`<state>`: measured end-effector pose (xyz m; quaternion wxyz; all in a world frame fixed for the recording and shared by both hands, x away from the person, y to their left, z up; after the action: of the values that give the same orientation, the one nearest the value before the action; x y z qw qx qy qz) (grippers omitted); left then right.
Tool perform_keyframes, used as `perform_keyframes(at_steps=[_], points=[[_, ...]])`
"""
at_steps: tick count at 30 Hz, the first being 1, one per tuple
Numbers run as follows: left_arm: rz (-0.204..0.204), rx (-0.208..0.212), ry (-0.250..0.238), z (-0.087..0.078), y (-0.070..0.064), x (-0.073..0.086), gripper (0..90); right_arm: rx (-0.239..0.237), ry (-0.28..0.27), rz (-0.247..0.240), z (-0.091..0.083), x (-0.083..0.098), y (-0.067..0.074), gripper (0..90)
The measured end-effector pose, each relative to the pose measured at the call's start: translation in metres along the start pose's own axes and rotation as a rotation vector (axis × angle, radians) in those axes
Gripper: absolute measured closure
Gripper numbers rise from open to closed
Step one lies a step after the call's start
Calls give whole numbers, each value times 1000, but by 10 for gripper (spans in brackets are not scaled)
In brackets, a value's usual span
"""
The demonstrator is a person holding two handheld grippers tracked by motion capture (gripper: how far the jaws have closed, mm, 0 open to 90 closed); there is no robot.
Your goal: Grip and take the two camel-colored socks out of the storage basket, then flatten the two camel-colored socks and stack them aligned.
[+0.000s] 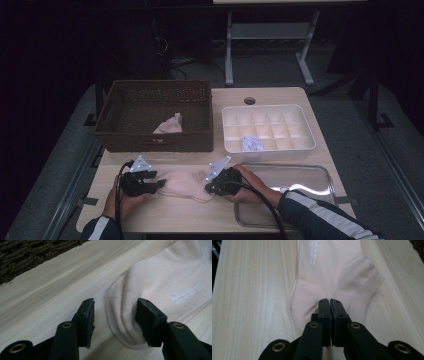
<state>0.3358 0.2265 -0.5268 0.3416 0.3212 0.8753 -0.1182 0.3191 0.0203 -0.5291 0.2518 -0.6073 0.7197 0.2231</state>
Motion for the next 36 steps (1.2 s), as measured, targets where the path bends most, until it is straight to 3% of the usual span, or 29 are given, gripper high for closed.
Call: perform_keyframes(at_steps=[6, 9, 13, 14, 15, 18, 19, 22, 27, 30, 31, 33, 36], points=[[-19, 26, -27, -4, -2, -2, 399, -11, 22, 13, -7, 7, -1, 875], [-62, 51, -88, -7, -6, -10, 348, -6, 36, 5, -9, 9, -2, 870], [-71, 47, -97, -3, -13, -16, 305, 0, 42, -6, -9, 10, -1, 870], [-66, 48, -93, -1, -15, -17, 277, 2, 44, -5, -9, 10, -1, 870], [-24, 28, -62, 5, -19, -16, 296, 0, 50, -9, -10, 10, 0, 870], [-11, 35, -28, 12, -23, -12, 295, -2, 48, -12, -10, 10, -1, 870], [21, 12, -8, 14, -23, -9, 284, -6, 61, -26, -12, 12, -2, 870], [11, 15, -2, 13, -23, -8, 293, -9, 74, -14, -14, 15, -2, 869], [28, 20, 4, 12, -25, -7, 320, -13, 99, -17, -18, 17, -3, 862], [30, 28, 3, 12, -27, -8, 375, 3, 78, -12, -21, 14, -5, 854], [21, 32, 0, 12, -28, -9, 385, 13, 16, 9, -25, 3, -6, 871], [19, 39, 0, 11, -28, -9, 396, 29, -39, -18, -26, -11, -7, 896], [18, 33, -14, 10, -29, -8, 414, 54, -61, -47, -18, -26, -5, 899]])
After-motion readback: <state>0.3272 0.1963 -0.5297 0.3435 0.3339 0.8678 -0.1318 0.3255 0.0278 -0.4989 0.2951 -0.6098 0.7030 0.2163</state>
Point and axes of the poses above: each handheld gripper's, and its own axes: z roughly forward along the jaws, x roughly out of its underside, y roughly to its left, the point moved 9 cm from there along z, roughly forward along the jaws, and after that the axes turned 3 degrees about -x, right-handed, at the moved point
